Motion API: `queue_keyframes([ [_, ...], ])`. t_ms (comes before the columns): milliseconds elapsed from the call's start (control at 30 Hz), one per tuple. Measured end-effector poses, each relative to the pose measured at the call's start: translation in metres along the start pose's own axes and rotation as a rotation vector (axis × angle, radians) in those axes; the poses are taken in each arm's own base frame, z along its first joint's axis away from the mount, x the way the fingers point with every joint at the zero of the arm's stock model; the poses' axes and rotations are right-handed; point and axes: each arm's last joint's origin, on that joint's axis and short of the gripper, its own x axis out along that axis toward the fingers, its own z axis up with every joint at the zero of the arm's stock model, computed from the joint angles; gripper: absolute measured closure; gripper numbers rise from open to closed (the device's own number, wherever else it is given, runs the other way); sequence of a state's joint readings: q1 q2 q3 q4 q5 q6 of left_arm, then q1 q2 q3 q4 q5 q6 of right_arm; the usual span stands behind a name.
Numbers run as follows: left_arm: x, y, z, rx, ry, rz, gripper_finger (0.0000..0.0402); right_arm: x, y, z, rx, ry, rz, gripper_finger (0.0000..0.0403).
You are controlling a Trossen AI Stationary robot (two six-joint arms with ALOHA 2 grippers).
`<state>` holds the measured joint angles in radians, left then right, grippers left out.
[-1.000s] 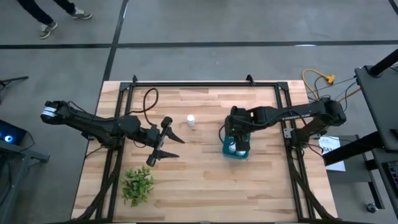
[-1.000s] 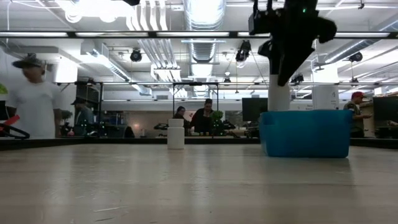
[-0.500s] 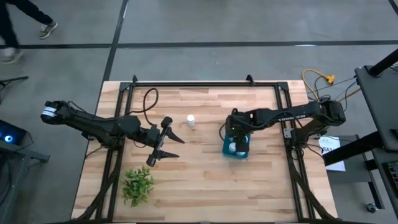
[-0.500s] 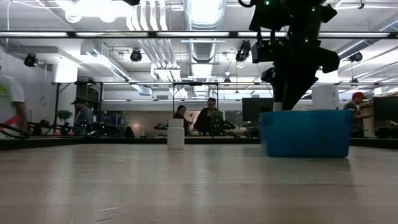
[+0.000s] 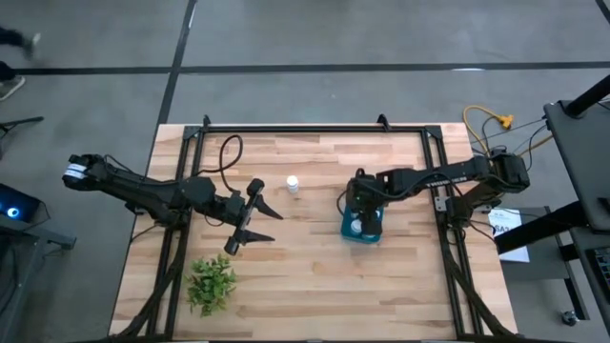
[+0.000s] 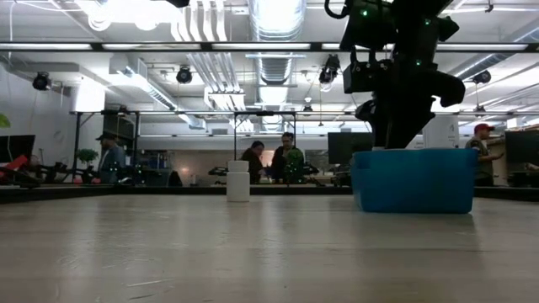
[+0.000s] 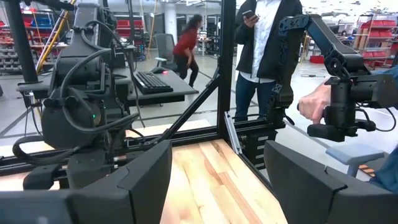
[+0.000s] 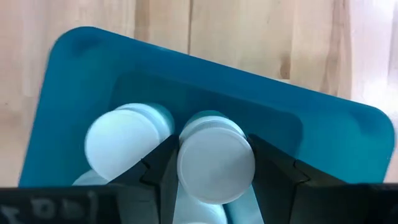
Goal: Pick and place pill bottles into a basket
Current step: Put the white medicine bottle into the blue bin
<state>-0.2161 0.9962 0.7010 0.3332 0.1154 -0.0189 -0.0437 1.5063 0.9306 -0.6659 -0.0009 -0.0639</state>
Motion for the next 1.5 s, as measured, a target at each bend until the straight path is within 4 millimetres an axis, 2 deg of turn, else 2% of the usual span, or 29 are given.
queue_keyframes([
  [267, 0.0, 0.0, 0.0, 0.0, 0.0, 0.0, 0.0163, 0.0, -0.001, 0.0, 0.011, -0.003, -0.002, 0.0257],
  [533, 0.0, 0.0, 0.0, 0.0, 0.001, 0.0, 0.0163, 0.0, -0.001, 0.0, 0.007, -0.003, -0.002, 0.021],
  [833, 0.0, 0.0, 0.0, 0.0, 0.0, 0.0, 0.0163, -0.004, -0.002, 0.004, -0.023, -0.015, -0.005, 0.0221],
  [1033, 0.0, 0.0, 0.0, 0.0, 0.001, 0.003, 0.0163, -0.021, -0.002, 0.012, -0.04, -0.044, -0.008, 0.0224],
  [1200, 0.0, 0.002, -0.002, -0.002, 0.013, 0.079, 0.0163, -0.043, -0.002, 0.015, -0.039, -0.087, -0.012, 0.0224],
  [1333, -0.001, 0.007, -0.007, 0.0, 0.073, 0.255, 0.0163, -0.058, -0.001, 0.014, -0.044, -0.182, -0.016, 0.0225],
  [1500, -0.005, 0.013, -0.012, 0.047, 0.24, 0.477, 0.0163, -0.076, 0.003, 0.012, -0.068, -0.41, 0.01, 0.0223],
])
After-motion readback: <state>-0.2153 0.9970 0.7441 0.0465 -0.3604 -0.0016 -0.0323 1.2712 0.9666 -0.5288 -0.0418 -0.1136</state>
